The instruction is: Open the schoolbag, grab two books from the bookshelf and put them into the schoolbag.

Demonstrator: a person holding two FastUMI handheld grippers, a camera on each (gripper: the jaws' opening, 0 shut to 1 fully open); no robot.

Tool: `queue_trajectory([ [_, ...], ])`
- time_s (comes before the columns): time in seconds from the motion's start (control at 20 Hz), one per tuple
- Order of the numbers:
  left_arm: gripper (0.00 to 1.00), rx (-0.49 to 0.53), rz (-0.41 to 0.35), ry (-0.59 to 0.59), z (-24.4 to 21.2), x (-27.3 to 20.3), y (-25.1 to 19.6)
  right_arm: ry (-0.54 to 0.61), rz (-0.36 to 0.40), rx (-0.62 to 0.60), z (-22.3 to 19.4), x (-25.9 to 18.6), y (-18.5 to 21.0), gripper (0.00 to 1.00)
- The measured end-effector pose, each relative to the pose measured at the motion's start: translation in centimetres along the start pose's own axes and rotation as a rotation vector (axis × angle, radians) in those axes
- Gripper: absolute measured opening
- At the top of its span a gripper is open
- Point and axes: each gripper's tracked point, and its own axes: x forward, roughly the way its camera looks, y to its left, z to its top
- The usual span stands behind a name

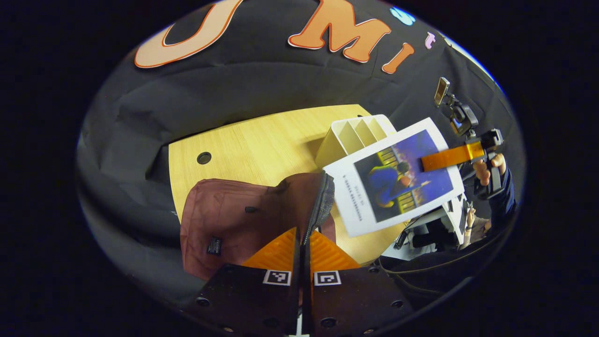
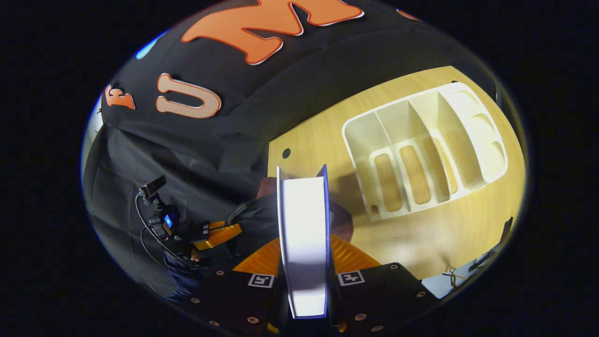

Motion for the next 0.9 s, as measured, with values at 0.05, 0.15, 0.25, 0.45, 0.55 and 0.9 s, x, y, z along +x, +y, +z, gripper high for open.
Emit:
queue_trajectory([
  [0.05,0.04,-0.001,0.0,-0.004,0.1,-0.1,-0.1,0.01,0.007,0.009,-0.6,1.2,0.3,0.34],
  [0.15,0.04,-0.003,0.001,-0.013,0.3,-0.2,-0.2,0.024,0.015,0.015,-1.6,3.4,0.6,0.35],
  [0.25,0.04,-0.015,-0.002,-0.021,0.5,-0.2,-0.5,0.045,0.056,0.027,-2.6,5.5,1.4,0.34],
  [0.45,0.04,-0.034,-0.011,-0.046,0.0,-0.6,-0.9,0.034,0.055,0.069,-3.5,9.9,1.7,0.35],
  [0.55,0.04,-0.039,-0.013,-0.052,0.1,-0.6,-1.2,0.028,0.066,0.107,-4.2,11.8,2.1,0.35],
  [0.9,0.04,-0.028,-0.037,-0.066,0.5,0.0,-3.0,0.022,0.117,0.162,-6.3,19.6,3.9,0.34],
])
